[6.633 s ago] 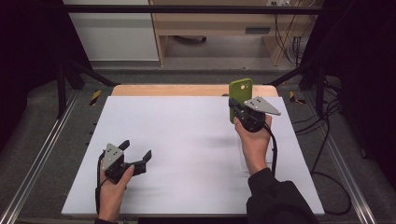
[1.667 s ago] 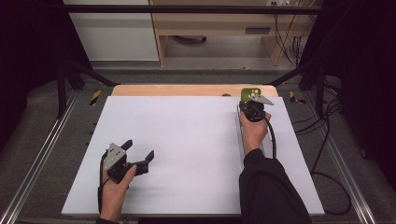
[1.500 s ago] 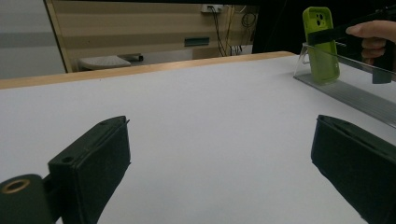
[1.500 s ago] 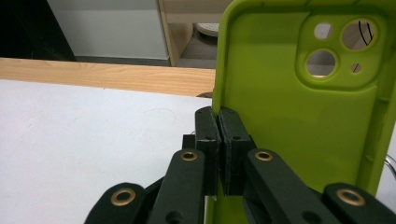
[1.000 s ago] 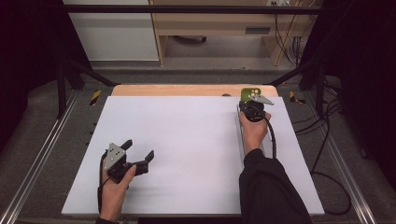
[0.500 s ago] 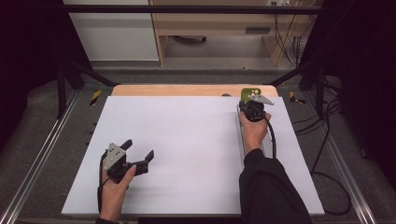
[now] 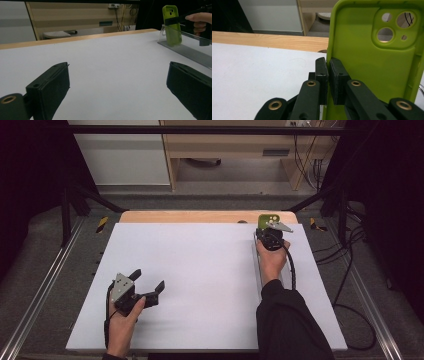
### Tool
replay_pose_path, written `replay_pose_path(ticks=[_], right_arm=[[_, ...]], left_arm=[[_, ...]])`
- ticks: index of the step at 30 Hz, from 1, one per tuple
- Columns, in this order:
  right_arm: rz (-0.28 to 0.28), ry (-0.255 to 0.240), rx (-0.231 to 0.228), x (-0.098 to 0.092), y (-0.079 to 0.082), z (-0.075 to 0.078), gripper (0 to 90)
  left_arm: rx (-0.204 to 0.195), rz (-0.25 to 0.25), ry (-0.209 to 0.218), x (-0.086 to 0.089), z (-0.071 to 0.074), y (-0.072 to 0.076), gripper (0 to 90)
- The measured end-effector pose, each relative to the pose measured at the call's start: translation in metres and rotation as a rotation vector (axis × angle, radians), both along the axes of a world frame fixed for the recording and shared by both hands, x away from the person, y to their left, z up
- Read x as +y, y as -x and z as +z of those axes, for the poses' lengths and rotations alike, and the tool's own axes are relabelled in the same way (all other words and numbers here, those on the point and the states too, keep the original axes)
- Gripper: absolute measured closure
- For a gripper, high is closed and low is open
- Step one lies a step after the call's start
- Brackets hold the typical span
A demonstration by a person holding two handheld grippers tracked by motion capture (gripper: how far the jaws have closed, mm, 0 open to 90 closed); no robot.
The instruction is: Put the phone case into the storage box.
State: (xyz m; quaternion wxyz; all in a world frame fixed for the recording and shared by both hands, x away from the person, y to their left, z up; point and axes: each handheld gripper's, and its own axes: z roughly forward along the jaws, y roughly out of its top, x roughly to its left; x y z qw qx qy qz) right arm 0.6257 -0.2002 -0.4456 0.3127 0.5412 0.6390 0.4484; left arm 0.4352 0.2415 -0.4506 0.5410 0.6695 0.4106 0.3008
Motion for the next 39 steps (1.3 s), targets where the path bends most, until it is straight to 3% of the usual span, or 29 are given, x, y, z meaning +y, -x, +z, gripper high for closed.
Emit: replay_pose_path(ticks=[21, 39], right_arm=[[-0.008, 0.018, -0.002, 0.0006, 0.0012, 0.0014, 77.4], [-0.039, 0.076, -0.024, 0.0004, 0.0066, 0.0086, 63.7]], left_arm=[[0.001, -0.004, -0.002, -0.0002, 0.0000, 0.0000, 4.2], [-0.002, -0.006, 0.002, 0.0010, 0.0007, 0.0002, 4.1]])
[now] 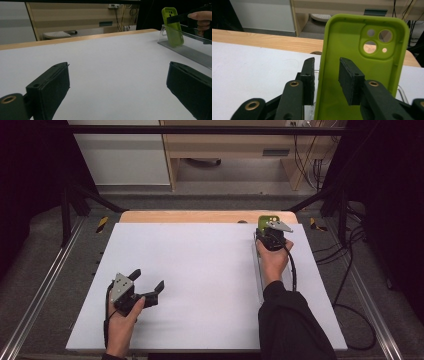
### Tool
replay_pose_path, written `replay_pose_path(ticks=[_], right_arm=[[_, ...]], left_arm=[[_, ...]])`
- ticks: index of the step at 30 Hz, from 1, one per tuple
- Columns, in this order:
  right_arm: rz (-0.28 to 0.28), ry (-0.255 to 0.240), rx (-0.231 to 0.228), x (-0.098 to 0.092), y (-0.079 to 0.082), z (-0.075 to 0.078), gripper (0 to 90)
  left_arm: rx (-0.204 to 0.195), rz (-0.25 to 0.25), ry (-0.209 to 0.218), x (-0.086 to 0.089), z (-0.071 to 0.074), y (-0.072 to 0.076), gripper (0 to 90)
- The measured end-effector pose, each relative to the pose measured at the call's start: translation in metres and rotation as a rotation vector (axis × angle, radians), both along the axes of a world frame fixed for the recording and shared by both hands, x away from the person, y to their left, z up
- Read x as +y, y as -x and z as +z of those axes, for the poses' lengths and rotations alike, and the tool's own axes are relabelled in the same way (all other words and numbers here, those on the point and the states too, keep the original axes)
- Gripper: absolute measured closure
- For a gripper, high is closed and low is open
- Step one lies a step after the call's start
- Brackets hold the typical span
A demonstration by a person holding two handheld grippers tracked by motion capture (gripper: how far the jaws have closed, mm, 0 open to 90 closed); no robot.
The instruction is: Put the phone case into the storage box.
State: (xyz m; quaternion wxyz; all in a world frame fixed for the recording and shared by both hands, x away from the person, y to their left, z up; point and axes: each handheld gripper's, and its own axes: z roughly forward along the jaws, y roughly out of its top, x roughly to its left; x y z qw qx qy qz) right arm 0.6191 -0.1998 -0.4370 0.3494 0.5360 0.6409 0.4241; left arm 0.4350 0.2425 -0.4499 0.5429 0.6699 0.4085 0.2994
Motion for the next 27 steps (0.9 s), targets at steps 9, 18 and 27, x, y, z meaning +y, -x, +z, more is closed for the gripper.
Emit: replay_pose_path(ticks=[9, 18, 27], right_arm=[[0.000, 0.026, -0.023, 0.001, 0.003, 0.006, 48.1], [0.002, 0.006, -0.013, 0.002, 0.011, 0.013, 26.3], [0.016, -0.029, -0.037, 0.001, 0.017, 0.024, 22.1]], left_arm=[[-0.007, 0.010, -0.005, 0.001, 0.001, 0.001, 4.0], [-0.015, 0.020, 0.002, 0.006, 0.003, 0.002, 3.5], [-0.013, 0.045, 0.014, 0.016, 0.002, 0.003, 3.2]])
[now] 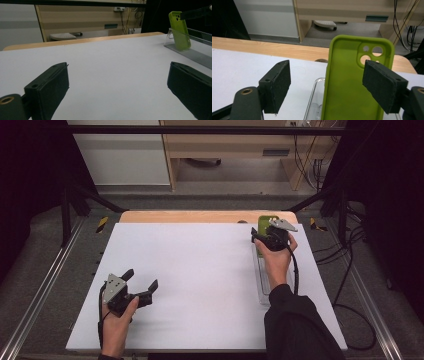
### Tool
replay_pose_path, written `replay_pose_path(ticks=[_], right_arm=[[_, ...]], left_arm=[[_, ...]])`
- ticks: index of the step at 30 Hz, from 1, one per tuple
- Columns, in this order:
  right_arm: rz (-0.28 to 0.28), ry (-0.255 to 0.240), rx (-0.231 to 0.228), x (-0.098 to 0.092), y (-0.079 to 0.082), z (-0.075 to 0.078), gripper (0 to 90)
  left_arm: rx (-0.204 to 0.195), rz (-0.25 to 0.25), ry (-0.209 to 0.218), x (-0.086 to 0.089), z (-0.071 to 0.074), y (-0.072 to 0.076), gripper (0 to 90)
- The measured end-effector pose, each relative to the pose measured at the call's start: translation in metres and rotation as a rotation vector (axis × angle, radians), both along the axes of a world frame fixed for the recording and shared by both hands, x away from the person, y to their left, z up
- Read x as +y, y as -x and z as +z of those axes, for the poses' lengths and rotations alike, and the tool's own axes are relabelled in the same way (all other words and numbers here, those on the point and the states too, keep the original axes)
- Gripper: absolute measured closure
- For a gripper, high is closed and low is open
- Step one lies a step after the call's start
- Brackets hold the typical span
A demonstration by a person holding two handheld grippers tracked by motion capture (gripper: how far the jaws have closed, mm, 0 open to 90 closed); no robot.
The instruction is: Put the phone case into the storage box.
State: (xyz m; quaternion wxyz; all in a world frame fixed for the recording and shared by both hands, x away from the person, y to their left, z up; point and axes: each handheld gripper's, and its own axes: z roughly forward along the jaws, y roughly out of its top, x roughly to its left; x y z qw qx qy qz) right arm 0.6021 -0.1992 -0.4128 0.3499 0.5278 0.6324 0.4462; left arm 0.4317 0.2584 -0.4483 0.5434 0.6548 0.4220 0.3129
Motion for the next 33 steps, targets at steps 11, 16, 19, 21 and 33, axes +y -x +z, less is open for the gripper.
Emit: replay_pose_path(ticks=[11, 16, 19, 21, 33], right_arm=[[0.003, -0.022, -0.037, -0.006, 0.004, 0.008, 13.7], [0.003, -0.016, -0.036, -0.007, 0.005, 0.009, 13.0], [-0.002, -0.019, -0.035, -0.009, 0.005, 0.010, 9.8], [-0.002, -0.020, -0.037, -0.009, 0.006, 0.010, 9.1], [0.028, -0.015, -0.054, -0.009, 0.010, 0.016, 3.4]], left_arm=[[-0.001, 0.024, 0.002, 0.011, -0.003, 0.001, 2.7], [-0.004, 0.026, -0.005, 0.012, -0.003, 0.001, 2.7], [-0.004, 0.026, -0.007, 0.013, -0.004, 0.002, 2.7], [-0.004, 0.025, -0.007, 0.013, -0.004, 0.002, 2.7], [-0.012, 0.025, -0.009, 0.012, -0.003, 0.002, 2.4]])
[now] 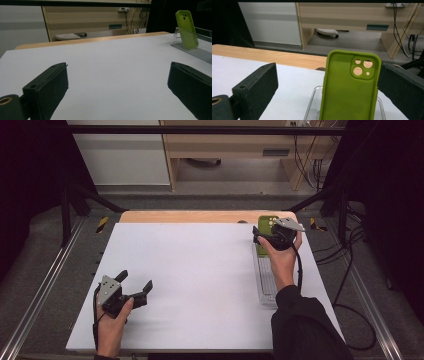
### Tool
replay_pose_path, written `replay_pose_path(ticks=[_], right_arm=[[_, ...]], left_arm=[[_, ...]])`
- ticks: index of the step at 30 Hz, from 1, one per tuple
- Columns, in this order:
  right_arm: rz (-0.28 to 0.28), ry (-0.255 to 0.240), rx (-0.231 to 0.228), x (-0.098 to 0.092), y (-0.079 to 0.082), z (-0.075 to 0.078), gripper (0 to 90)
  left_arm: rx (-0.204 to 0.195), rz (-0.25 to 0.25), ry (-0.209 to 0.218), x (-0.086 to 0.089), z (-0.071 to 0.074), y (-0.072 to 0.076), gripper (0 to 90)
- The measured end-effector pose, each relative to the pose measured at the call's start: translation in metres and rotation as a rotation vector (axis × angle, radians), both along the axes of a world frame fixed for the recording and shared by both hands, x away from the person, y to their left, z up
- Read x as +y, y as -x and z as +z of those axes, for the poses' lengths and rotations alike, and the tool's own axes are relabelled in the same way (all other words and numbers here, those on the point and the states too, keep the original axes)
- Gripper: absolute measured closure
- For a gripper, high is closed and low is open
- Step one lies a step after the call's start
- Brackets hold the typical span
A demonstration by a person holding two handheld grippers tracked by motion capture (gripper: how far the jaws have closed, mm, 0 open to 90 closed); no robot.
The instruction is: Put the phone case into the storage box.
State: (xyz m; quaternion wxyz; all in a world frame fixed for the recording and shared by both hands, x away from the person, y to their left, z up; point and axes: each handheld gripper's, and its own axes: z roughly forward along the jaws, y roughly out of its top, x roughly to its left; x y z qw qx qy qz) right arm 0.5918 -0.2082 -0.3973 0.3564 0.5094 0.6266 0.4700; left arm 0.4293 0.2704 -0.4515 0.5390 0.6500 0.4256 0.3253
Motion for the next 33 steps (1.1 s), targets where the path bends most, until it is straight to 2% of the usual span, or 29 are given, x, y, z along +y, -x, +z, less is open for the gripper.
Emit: replay_pose_path(ticks=[8, 14, 21, 23, 24, 26, 28, 33], right_arm=[[-0.018, 0.015, -0.020, 0.002, 0.003, 0.004, 5.4], [-0.003, 0.009, -0.029, 0.005, 0.005, 0.005, 7.1], [0.019, -0.004, -0.061, 0.008, 0.010, 0.011, 8.3], [0.035, -0.012, -0.076, 0.009, 0.011, 0.012, 7.3], [0.042, 0.003, -0.101, 0.011, 0.013, 0.013, 7.3], [0.043, 0.013, -0.116, 0.011, 0.015, 0.014, 7.2], [0.056, 0.010, -0.147, 0.012, 0.018, 0.017, 6.3], [0.083, 0.013, -0.180, 0.011, 0.026, 0.024, 3.7]], left_arm=[[-0.001, 0.001, -0.002, 0.000, 0.000, 0.000, 2.4], [-0.002, 0.001, -0.003, 0.000, 0.000, 0.000, 2.2], [-0.005, 0.003, -0.001, 0.001, 0.000, 0.000, 2.2], [-0.005, 0.003, -0.006, 0.001, 0.000, 0.000, 2.1], [-0.007, 0.001, -0.004, 0.001, 0.001, 0.001, 2.1], [-0.010, 0.002, -0.002, 0.001, 0.001, 0.001, 2.1], [-0.011, 0.003, -0.004, 0.002, 0.001, 0.002, 2.1], [-0.015, 0.009, -0.005, 0.004, 0.001, 0.003, 2.1]])
